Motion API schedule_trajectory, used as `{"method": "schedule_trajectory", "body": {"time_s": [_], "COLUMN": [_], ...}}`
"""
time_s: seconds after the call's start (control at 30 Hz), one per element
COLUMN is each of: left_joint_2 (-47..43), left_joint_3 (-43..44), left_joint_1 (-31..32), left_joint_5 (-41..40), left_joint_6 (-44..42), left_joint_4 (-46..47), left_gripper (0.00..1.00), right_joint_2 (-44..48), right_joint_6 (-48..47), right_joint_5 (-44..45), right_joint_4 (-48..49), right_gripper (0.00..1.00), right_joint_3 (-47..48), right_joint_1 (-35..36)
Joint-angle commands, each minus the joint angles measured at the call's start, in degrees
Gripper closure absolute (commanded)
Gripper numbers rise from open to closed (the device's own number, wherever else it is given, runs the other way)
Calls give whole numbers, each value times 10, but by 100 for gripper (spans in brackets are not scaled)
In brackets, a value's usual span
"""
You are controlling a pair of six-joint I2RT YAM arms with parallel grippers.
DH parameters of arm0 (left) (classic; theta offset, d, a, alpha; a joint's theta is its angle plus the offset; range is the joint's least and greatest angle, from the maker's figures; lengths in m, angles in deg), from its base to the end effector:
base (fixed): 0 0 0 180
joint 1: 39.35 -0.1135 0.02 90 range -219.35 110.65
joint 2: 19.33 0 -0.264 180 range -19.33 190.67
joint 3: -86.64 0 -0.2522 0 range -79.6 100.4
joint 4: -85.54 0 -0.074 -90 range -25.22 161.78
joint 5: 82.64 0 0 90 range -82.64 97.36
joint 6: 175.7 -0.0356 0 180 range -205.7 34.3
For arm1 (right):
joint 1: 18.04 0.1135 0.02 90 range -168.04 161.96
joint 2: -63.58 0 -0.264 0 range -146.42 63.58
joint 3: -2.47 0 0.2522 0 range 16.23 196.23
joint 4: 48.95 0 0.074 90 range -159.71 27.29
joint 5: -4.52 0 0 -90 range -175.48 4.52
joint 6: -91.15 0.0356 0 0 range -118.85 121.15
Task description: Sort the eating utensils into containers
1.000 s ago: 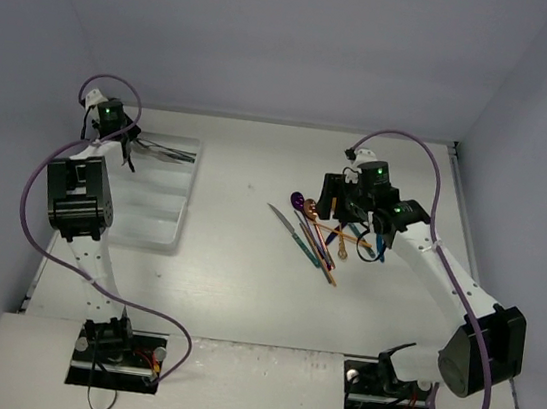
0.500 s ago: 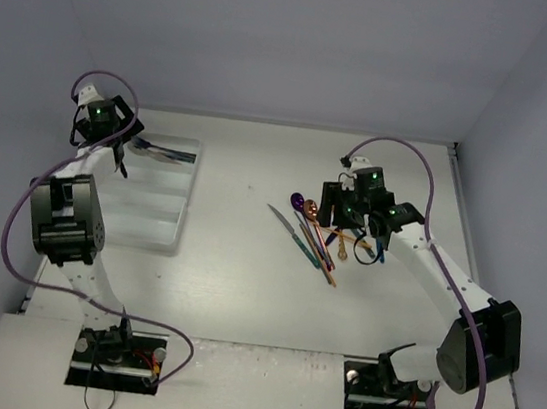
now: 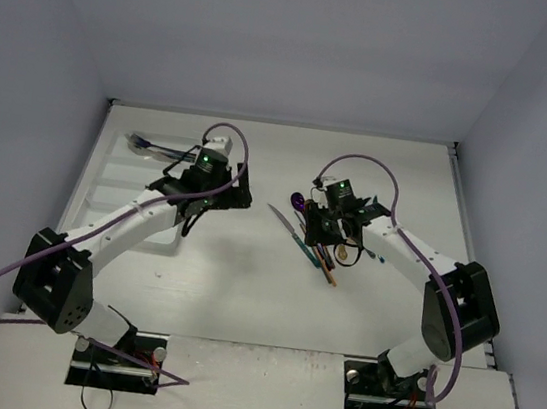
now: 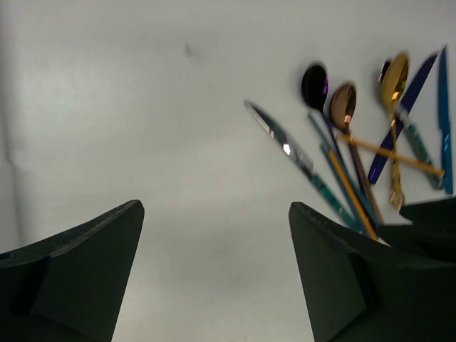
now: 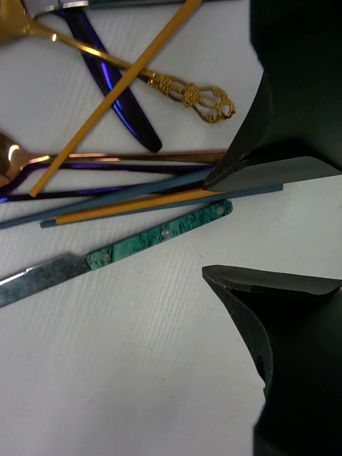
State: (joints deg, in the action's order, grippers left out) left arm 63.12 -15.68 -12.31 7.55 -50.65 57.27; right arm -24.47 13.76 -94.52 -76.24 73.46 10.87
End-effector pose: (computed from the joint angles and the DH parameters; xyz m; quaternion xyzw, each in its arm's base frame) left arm 0.2926 -0.1495 0.2945 -0.0606 0.8769 -0.2472 0.4078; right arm 0.2863 0.1645 0.2271 -0.1605 0.9052 0.2050 0.3359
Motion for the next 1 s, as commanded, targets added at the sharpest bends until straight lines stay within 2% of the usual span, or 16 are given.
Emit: {"method": "schedule_trajectory", "body": {"time_s": [0.0,0.13,0.3,0.4,0.57,0.63,0.8,0.97], "left_joint_2": [-19,-40,-21,38,172,233,325,381], "left_joint_3": [-35,-68,-47,8,115,189,267,341], "left_joint_1": [43,48,80,129,192,206,225,239], "left_joint_5": [-26,-27,-30,-34,-54,-67,-83,-106], "left_joint_6": [100,138,166,183,259,274,320,333], "left_joint_4": [-46,-43,-45,-53,-105,-138,-174,-227], "left_gripper": [20,20,20,20,20,20,20,21], "right_joint_2": [-39,-57,-12,50,179,211,259,296], "right_joint_6": [10,19,52,95,133,134,137,130], "right_joint_5": [13,37,126,170,175,173,141,108], "right_joint_4": [10,10,8,2,-15,-20,-26,-30], "right_gripper": [55,53,53,52,49,47,47,46], "right_joint_3": [34,40,18,-15,-63,-69,-88,-104], "right_joint_1": [47,60,53,24,-46,-50,-52,-52]}}
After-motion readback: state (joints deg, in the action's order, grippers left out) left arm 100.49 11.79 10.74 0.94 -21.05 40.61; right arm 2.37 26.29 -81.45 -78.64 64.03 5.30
